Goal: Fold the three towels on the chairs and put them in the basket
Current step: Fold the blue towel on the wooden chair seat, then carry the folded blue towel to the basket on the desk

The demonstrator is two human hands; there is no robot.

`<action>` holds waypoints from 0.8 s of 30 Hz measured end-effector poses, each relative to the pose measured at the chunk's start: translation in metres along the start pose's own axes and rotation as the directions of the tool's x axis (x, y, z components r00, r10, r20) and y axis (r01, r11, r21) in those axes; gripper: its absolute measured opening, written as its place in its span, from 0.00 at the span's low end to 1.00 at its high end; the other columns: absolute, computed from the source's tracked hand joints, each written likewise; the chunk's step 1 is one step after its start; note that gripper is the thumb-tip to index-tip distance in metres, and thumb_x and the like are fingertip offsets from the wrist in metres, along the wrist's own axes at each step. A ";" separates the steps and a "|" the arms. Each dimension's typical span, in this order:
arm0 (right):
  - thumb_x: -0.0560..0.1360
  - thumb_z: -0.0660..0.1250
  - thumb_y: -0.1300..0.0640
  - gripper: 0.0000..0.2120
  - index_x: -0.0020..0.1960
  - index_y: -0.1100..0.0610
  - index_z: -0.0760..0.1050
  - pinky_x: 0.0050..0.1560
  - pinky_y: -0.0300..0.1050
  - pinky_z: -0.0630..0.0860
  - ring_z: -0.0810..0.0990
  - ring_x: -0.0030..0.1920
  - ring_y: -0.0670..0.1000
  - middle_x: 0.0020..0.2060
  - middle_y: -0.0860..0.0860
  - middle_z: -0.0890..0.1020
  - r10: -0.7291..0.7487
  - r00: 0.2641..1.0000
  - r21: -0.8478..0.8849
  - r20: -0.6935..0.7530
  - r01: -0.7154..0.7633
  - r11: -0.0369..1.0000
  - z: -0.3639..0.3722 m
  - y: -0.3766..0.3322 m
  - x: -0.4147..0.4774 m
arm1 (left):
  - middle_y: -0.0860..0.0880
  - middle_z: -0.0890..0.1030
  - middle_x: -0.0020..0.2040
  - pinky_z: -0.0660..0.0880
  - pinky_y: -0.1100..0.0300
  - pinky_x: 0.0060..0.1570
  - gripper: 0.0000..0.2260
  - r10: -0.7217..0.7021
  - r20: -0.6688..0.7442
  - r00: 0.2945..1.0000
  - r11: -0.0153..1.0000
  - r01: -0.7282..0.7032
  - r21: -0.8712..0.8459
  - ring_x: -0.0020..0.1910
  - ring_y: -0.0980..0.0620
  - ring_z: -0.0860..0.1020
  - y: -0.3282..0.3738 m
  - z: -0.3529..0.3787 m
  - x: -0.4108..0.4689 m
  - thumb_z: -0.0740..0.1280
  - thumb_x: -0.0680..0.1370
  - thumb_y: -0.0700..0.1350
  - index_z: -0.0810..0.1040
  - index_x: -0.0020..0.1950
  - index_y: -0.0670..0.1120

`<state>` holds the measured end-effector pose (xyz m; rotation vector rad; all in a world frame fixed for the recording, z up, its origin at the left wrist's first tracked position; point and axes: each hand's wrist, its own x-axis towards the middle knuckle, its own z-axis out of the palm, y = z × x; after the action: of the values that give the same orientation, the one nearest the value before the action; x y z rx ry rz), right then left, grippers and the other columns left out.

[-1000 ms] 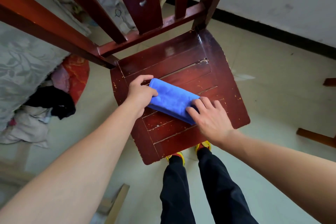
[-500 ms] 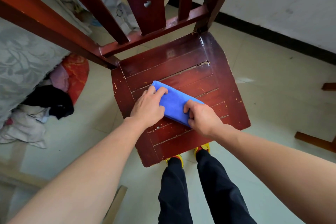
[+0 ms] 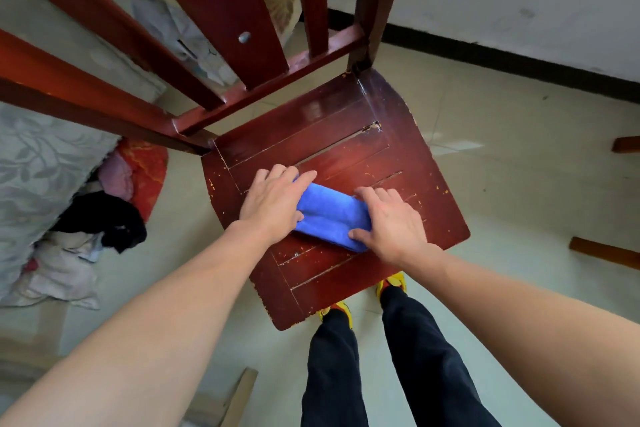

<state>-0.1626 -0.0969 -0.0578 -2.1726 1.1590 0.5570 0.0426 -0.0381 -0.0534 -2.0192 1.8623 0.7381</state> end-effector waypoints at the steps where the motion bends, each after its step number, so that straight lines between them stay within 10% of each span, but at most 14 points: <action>1: 0.69 0.70 0.42 0.29 0.67 0.49 0.66 0.48 0.48 0.69 0.70 0.59 0.55 0.57 0.50 0.73 0.012 1.000 -0.015 0.015 -0.012 1.000 0.001 -0.001 -0.002 | 0.50 0.71 0.64 0.64 0.55 0.62 0.32 0.012 0.003 1.000 0.999 -0.012 0.045 0.64 0.49 0.66 0.005 -0.003 -0.002 0.71 0.73 0.53 0.62 0.74 0.52; 5: 0.69 0.70 0.46 0.19 0.56 0.53 0.72 0.44 0.48 0.68 0.71 0.54 0.57 0.51 0.53 0.73 -0.061 0.997 -0.121 -0.047 0.055 0.991 0.000 -0.007 -0.024 | 0.49 0.70 0.58 0.65 0.55 0.57 0.18 0.049 0.078 0.996 0.986 -0.061 0.157 0.59 0.48 0.68 0.017 -0.016 -0.025 0.71 0.72 0.51 0.72 0.58 0.49; 14: 0.65 0.67 0.61 0.21 0.57 0.54 0.71 0.44 0.50 0.70 0.80 0.46 0.56 0.46 0.49 0.81 0.013 0.951 -0.067 -0.310 -0.035 0.997 -0.051 -0.005 -0.142 | 0.49 0.79 0.37 0.72 0.55 0.33 0.23 0.324 -0.036 0.945 0.923 -0.307 0.230 0.33 0.46 0.80 0.069 -0.090 -0.092 0.77 0.58 0.42 0.73 0.50 0.46; 24: 0.58 0.76 0.57 0.27 0.56 0.55 0.78 0.38 0.46 0.74 0.82 0.41 0.56 0.44 0.51 0.83 0.263 0.784 -0.046 -0.563 -0.347 0.937 -0.116 0.012 -0.353 | 0.47 0.78 0.37 0.71 0.55 0.32 0.23 0.752 -0.160 0.639 0.630 -0.626 0.460 0.34 0.44 0.77 0.200 -0.200 -0.170 0.74 0.56 0.38 0.79 0.51 0.44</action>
<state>-0.3500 0.0269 0.2378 -2.3635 1.8579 0.1353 -0.1261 -0.0278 0.2305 -1.1787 2.8003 0.1392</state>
